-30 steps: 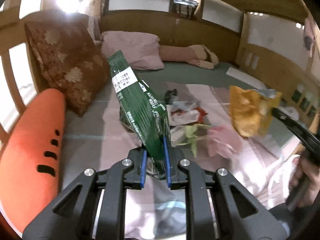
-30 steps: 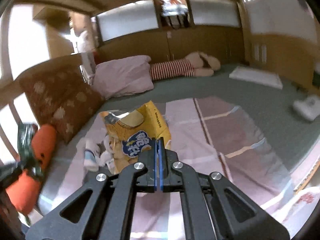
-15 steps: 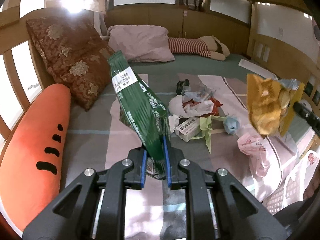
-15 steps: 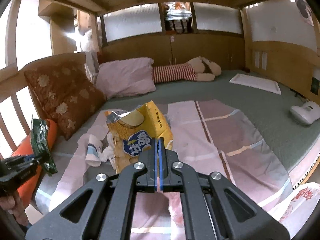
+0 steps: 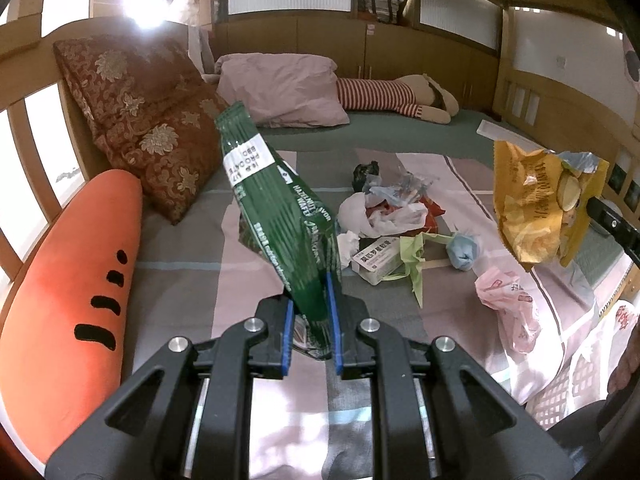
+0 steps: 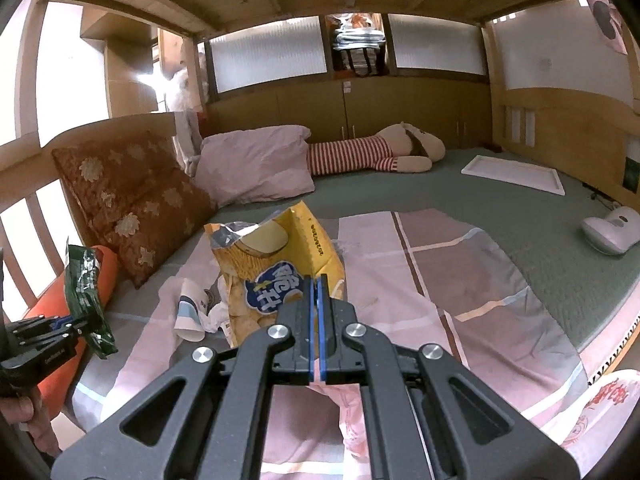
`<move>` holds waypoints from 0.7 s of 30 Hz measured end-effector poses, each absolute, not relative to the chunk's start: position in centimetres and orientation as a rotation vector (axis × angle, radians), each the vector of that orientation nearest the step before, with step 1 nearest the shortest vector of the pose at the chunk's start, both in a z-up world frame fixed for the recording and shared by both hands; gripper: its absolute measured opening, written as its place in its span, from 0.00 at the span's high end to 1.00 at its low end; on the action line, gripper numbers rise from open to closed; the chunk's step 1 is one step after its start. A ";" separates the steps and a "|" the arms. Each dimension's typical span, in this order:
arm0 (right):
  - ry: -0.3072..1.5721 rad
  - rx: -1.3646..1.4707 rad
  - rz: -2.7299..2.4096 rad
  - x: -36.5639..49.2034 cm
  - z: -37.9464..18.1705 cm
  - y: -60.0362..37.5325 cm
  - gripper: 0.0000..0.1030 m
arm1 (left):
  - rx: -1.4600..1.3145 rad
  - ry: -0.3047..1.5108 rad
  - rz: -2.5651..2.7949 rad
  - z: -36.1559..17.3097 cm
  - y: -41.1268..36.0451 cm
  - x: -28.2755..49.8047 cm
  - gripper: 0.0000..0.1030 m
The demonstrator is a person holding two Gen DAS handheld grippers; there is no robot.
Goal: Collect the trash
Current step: 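Carry the yellow chip bag to the white trash bag and release it with the right tool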
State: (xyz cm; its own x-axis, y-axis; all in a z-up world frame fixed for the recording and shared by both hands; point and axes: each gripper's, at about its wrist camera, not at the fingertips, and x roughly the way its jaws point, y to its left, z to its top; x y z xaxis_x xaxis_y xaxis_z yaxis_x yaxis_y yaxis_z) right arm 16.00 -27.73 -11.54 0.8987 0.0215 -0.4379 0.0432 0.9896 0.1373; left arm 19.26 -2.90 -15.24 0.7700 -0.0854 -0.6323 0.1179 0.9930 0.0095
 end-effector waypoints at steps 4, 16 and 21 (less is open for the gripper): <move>0.455 0.147 -0.014 16.1 -11.6 -27.8 0.98 | 0.052 0.682 -0.109 -15.2 -2.9 19.2 0.85; 0.440 0.171 -0.008 15.6 -11.2 -28.3 0.98 | 0.059 0.678 -0.113 -15.0 -3.0 19.1 0.85; 0.401 0.163 -0.019 11.2 -7.5 -31.2 0.98 | 0.071 0.659 -0.136 -14.4 -3.3 18.7 0.85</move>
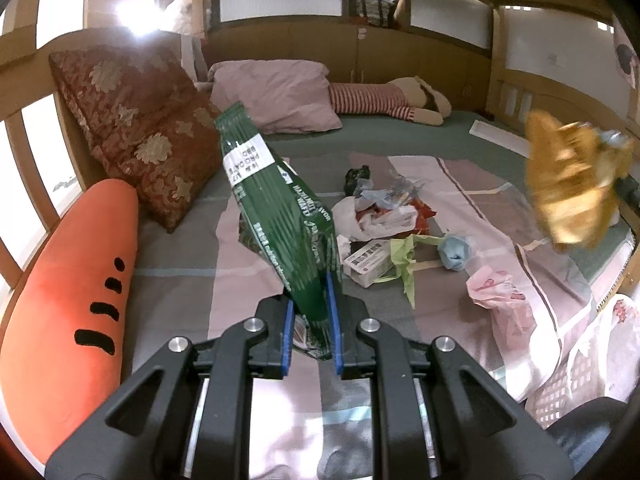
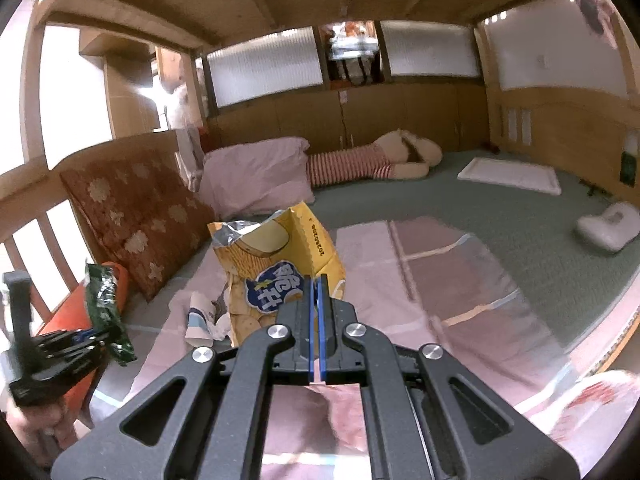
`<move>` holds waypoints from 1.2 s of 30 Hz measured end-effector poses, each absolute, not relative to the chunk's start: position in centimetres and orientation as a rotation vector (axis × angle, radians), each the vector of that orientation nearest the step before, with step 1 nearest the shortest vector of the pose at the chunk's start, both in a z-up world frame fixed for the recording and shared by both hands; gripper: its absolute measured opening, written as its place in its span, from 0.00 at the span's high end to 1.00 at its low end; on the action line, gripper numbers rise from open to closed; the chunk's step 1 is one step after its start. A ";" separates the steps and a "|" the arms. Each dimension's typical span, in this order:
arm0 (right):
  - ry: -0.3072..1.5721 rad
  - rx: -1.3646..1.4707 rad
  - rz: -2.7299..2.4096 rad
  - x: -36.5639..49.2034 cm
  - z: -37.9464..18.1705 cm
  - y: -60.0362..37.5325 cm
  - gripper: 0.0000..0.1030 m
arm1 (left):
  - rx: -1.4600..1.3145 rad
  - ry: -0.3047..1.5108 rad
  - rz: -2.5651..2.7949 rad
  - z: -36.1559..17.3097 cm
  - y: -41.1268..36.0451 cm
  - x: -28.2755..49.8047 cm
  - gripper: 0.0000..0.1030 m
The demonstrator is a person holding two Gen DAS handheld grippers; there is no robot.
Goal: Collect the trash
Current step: 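Carry the yellow chip bag to the white trash bag and release it with the right tool, then drop the green snack bag into the white trash bag with the left tool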
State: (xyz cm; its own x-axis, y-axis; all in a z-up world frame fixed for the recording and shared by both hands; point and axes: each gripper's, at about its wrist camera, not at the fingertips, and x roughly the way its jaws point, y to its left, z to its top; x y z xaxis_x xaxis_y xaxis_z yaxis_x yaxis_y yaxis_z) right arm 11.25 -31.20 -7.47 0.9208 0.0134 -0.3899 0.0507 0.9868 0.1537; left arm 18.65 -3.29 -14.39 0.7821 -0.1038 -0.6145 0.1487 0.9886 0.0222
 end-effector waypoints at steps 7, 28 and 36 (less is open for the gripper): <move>0.421 0.069 -0.159 1.8 -5.1 -37.6 0.98 | 0.088 0.660 -0.214 -14.4 -4.3 18.3 0.85; 0.222 0.219 -0.559 -12.5 -6.1 -47.8 0.13 | 0.277 0.707 -1.160 -11.3 -36.5 3.5 0.03; 0.291 0.228 -0.411 -8.8 -7.2 -44.1 0.10 | 0.168 0.707 -0.914 -10.4 -27.7 9.1 0.03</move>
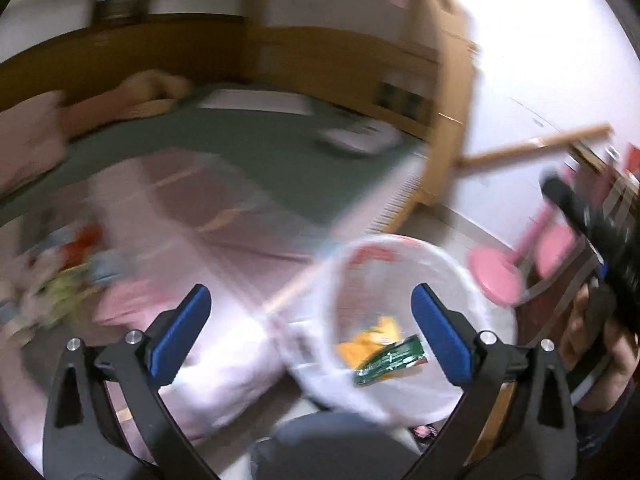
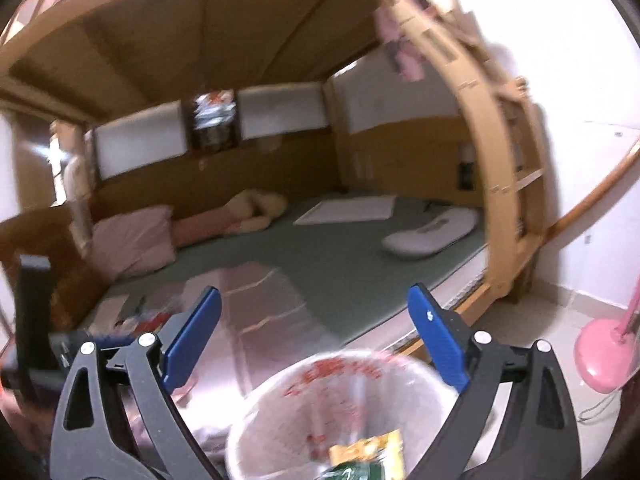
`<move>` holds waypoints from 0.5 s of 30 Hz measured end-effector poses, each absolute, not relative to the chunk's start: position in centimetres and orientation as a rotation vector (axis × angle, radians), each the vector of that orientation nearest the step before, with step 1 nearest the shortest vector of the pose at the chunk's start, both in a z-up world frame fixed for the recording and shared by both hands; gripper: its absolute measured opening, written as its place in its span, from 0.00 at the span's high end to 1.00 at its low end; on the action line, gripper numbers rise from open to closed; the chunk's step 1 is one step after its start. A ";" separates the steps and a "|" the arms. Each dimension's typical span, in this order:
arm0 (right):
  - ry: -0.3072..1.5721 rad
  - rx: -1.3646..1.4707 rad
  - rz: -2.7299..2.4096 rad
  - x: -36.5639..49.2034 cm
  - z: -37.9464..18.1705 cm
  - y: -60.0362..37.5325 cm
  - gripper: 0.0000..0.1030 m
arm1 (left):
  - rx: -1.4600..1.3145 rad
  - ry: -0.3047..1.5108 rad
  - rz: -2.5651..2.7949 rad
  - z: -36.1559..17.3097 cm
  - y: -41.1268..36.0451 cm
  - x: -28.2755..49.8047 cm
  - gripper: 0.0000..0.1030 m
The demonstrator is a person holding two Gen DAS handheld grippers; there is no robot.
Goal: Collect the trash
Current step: 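Drop the green snack bag into the white trash bag with the left tool, then grasp the white paper cup with the left tool while the right tool grasps the pink plastic bag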
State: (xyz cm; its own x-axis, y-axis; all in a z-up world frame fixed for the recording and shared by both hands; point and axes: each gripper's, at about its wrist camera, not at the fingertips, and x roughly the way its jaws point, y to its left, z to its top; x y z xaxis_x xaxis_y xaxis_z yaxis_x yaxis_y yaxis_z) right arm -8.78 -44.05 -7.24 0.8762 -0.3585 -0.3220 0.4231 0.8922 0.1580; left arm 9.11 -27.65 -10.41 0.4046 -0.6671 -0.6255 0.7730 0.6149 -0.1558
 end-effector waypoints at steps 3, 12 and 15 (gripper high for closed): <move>0.365 0.236 -0.292 -4.7 -8.7 -40.4 0.10 | 0.113 0.675 -0.715 -10.2 -19.5 12.4 0.03; 0.402 0.163 0.005 7.4 -8.8 -27.6 0.10 | -0.052 0.621 -0.230 -11.4 -0.2 15.3 0.03; 0.377 0.135 0.011 9.9 -9.6 -25.4 0.10 | -0.060 0.634 -0.150 -13.1 1.7 15.4 0.03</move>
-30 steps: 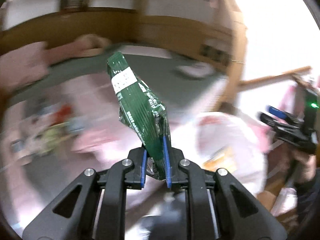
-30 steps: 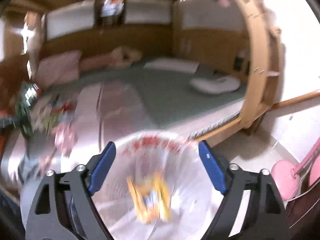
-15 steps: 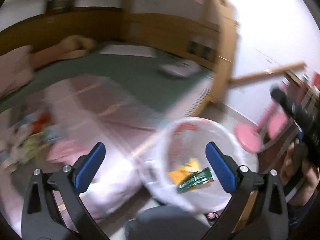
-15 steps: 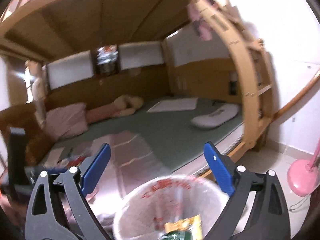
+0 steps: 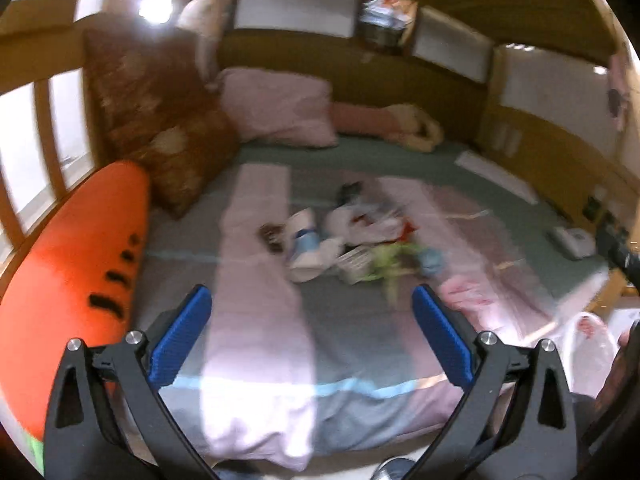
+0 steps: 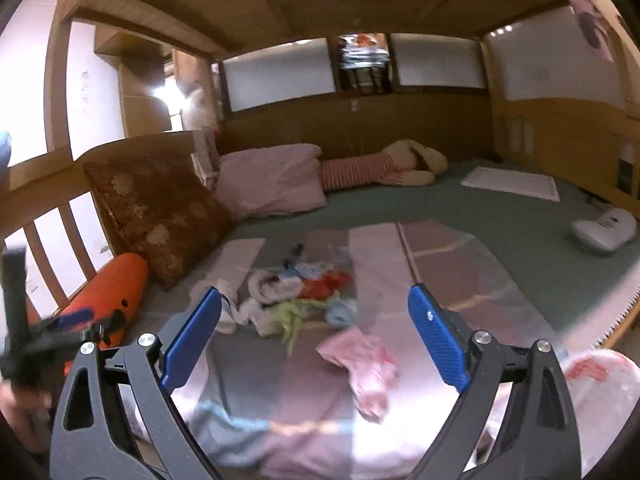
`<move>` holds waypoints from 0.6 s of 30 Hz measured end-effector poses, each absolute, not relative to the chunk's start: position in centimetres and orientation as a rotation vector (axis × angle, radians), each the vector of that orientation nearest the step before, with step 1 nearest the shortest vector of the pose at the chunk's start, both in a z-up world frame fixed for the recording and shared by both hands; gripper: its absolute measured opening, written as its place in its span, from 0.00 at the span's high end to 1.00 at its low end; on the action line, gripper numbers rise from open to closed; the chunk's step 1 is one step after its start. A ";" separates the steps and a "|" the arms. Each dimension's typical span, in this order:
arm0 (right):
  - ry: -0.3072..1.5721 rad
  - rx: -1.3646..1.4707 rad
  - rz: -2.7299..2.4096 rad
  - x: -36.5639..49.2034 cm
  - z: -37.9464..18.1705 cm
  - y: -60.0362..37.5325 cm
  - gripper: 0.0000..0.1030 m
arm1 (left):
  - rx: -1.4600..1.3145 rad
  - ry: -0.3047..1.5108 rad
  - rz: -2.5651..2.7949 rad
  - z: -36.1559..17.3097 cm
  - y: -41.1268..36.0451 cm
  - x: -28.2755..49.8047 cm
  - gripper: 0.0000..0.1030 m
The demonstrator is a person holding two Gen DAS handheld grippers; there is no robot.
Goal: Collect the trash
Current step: 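Grasp the white paper cup with the left tool while the right tool grasps the pink plastic bag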
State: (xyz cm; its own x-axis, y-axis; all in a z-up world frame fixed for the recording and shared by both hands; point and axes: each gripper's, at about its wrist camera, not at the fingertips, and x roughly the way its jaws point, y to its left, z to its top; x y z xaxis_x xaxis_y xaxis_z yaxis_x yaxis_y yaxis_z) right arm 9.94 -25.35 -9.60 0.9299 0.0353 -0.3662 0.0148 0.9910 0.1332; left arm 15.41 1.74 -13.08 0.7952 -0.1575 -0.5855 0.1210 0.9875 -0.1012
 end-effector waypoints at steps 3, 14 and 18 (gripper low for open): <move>0.468 0.113 -0.020 12.2 -12.2 -24.3 0.10 | -0.044 0.645 -0.171 -13.4 1.3 15.3 0.03; 0.495 0.126 -0.014 12.3 -12.6 -24.7 0.10 | -0.005 0.658 -0.219 -14.0 -0.3 14.9 0.03; 0.507 0.122 -0.016 12.7 -13.0 -24.9 0.10 | -0.008 0.666 -0.221 -14.2 -0.3 14.9 0.03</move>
